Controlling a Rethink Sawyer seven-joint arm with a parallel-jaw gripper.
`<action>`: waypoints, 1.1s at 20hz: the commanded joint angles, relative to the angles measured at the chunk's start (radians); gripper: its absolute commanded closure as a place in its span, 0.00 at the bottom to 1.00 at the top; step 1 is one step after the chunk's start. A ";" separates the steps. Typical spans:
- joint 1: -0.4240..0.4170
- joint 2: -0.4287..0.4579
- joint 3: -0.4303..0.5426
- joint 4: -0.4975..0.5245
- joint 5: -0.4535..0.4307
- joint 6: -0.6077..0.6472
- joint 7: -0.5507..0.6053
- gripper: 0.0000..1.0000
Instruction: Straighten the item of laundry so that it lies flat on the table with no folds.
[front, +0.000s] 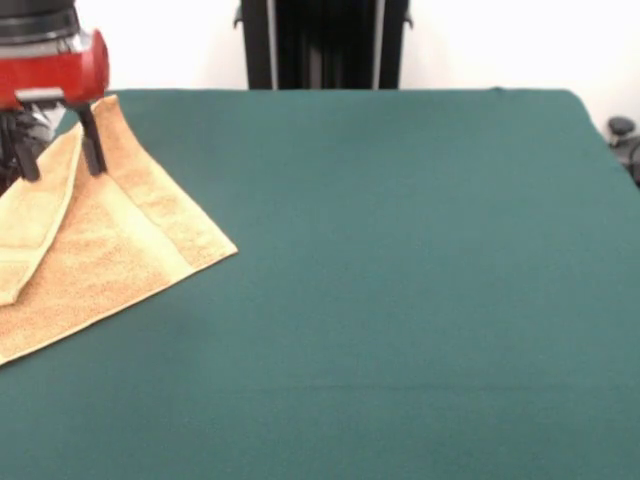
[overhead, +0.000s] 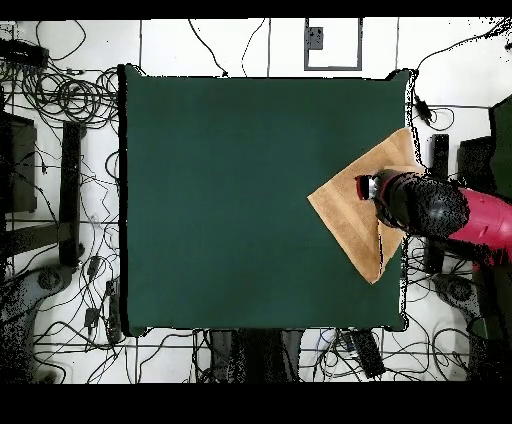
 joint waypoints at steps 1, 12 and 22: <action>0.002 0.095 0.158 0.125 -0.008 -0.057 -0.172 0.00; -0.034 0.177 0.181 0.046 -0.051 -0.002 -0.228 0.00; -0.027 0.194 0.161 -0.052 -0.085 0.113 -0.290 1.00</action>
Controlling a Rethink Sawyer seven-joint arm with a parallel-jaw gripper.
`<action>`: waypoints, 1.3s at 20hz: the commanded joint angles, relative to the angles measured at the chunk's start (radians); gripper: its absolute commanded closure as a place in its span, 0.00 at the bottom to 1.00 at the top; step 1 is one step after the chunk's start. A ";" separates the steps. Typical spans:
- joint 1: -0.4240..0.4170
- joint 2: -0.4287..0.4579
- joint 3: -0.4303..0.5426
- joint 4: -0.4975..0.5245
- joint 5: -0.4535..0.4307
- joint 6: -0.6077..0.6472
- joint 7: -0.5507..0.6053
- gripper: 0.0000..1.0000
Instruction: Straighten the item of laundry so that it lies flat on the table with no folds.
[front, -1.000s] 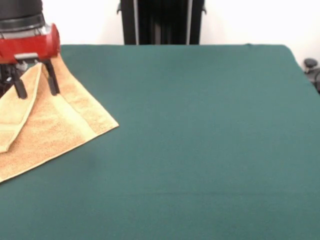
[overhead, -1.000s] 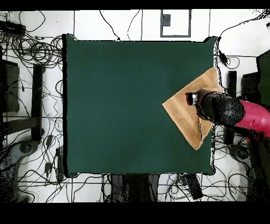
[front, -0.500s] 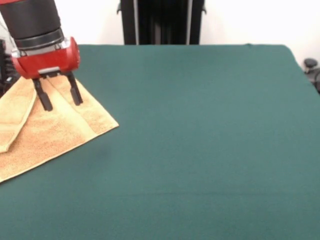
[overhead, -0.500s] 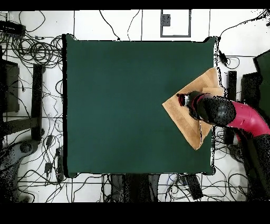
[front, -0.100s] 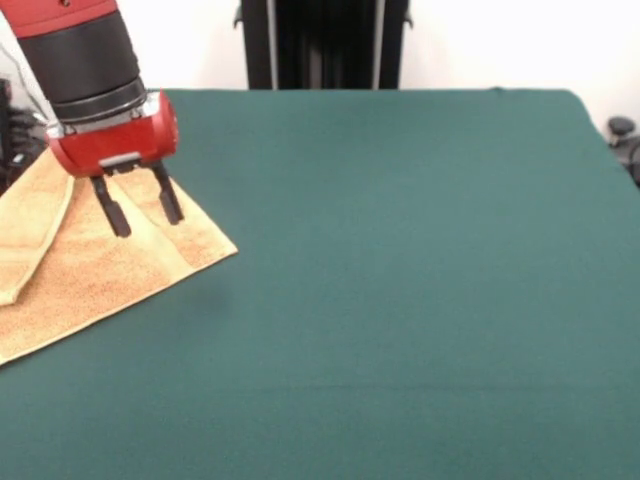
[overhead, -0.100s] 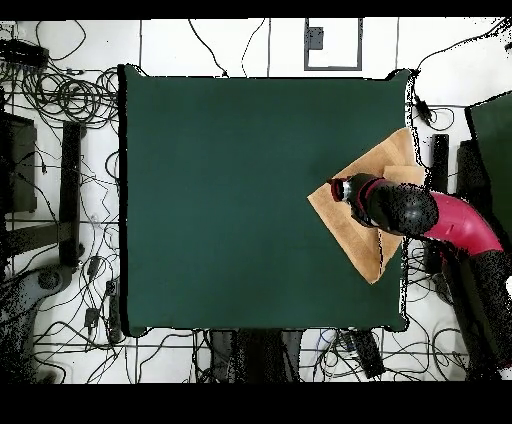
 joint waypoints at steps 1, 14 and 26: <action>0.042 0.031 0.053 -0.072 -0.044 0.150 -0.291 1.00; 0.115 -0.024 -0.017 -0.043 -0.112 0.272 -0.212 1.00; 0.131 0.075 -0.038 -0.003 -0.174 0.197 -0.175 1.00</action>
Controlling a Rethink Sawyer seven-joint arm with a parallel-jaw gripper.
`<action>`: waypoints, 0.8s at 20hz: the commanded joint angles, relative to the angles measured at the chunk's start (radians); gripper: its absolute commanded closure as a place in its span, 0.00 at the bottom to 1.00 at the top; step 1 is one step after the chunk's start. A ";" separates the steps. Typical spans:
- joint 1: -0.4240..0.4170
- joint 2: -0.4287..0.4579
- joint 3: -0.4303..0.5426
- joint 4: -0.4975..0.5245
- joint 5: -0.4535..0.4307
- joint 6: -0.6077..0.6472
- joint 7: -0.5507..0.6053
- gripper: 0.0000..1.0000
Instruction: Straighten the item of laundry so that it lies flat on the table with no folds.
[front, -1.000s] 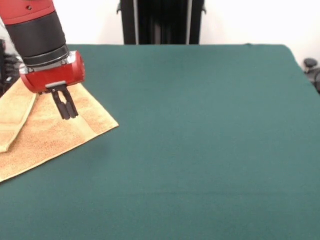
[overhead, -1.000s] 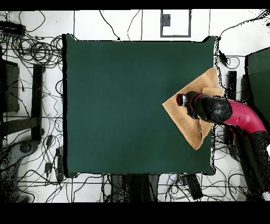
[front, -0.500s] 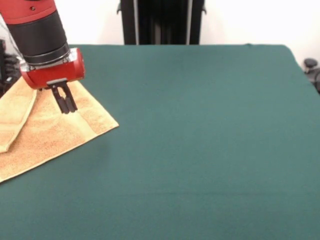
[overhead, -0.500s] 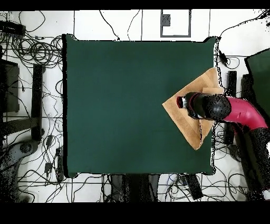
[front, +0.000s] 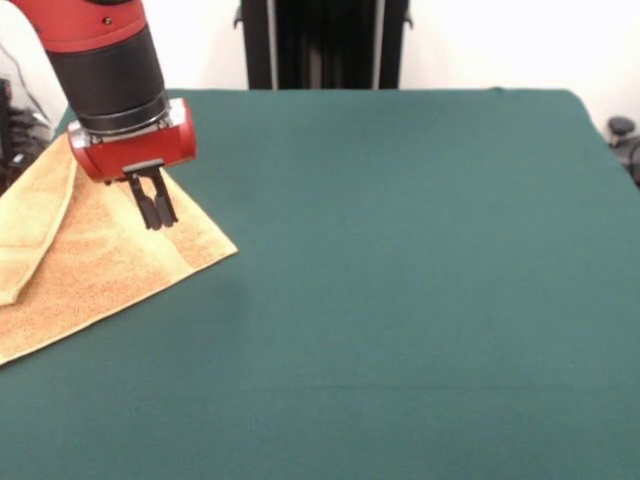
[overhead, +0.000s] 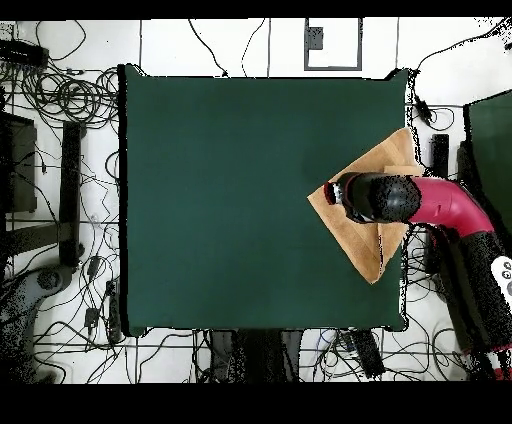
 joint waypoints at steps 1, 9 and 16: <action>0.049 0.091 -0.028 0.053 -0.065 0.034 -0.178 1.00; 0.112 0.096 -0.109 -0.011 -0.131 0.149 -0.160 1.00; 0.143 0.190 -0.138 -0.108 -0.164 0.154 -0.179 1.00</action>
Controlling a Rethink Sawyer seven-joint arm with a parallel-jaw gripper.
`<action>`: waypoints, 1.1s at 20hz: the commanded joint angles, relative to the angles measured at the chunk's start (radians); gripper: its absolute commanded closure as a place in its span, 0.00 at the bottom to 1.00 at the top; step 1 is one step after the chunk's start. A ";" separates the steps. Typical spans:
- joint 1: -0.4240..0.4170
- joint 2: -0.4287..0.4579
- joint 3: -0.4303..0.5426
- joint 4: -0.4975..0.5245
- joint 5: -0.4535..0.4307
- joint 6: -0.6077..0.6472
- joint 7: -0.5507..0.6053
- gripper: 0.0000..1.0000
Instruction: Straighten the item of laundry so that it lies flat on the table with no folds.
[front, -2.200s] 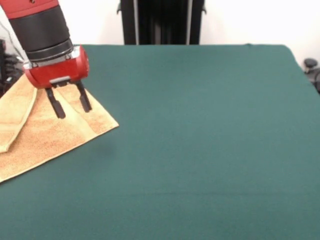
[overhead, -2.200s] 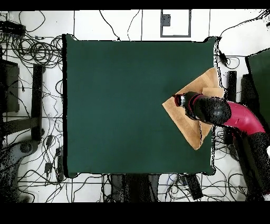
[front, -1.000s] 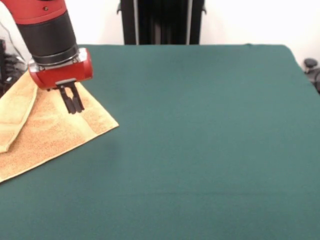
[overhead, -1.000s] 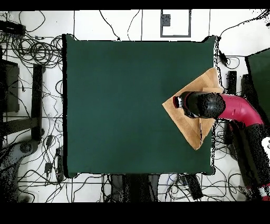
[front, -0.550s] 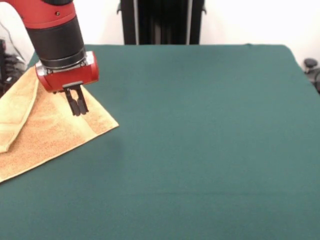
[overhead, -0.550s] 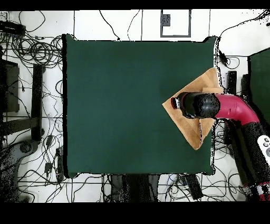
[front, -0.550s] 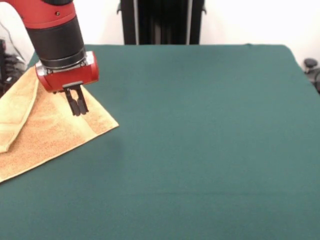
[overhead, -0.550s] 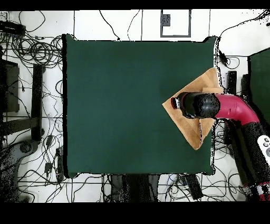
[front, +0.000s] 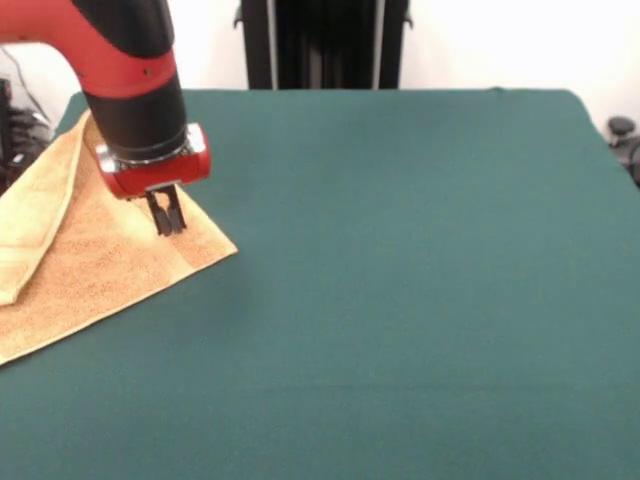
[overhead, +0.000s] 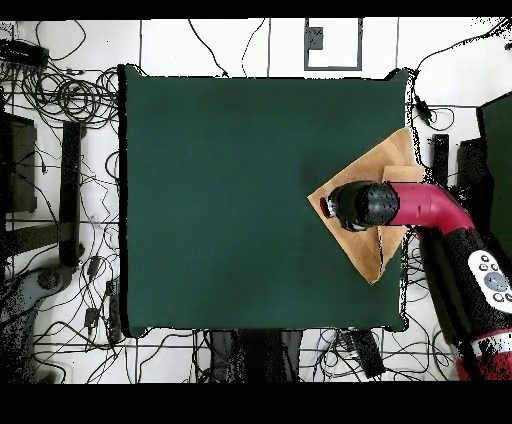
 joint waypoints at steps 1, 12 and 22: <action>0.088 0.151 -0.062 -0.099 -0.075 0.100 -0.181 1.00; 0.088 0.256 -0.042 -0.189 -0.128 0.040 -0.244 1.00; -0.132 0.345 0.179 -0.035 -0.076 -0.189 -0.537 1.00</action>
